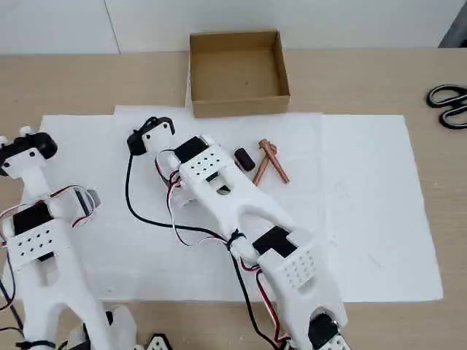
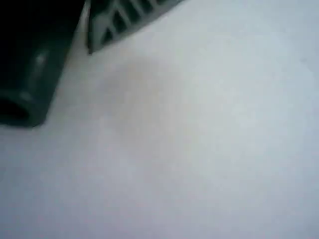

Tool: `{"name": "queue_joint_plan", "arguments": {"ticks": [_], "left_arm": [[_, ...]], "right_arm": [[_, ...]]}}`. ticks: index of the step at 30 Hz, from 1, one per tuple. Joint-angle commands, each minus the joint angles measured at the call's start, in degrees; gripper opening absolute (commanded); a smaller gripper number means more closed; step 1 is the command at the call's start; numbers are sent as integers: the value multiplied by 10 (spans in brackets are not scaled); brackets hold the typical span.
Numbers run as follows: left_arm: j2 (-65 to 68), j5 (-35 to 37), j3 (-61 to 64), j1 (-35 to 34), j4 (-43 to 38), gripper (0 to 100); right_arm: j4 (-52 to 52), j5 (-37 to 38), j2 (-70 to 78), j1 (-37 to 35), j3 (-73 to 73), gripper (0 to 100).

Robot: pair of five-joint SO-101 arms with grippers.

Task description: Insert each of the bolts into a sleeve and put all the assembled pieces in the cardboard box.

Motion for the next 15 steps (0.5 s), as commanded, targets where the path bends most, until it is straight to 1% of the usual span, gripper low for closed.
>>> {"name": "queue_joint_plan", "arguments": {"ticks": [1, 5, 9, 15], "left_arm": [[-2, 4, -1, -1, -11, 231], [-4, 4, 7, -1, -11, 231], [-4, 4, 3, -1, -11, 231], [-4, 4, -28, 0, 5, 231]], "right_arm": [[-23, 6, 29, -4, -17, 138], [-21, 16, 29, -3, -18, 117], [15, 20, 5, -1, -41, 2], [71, 21, -69, -1, -48, 3]]}}
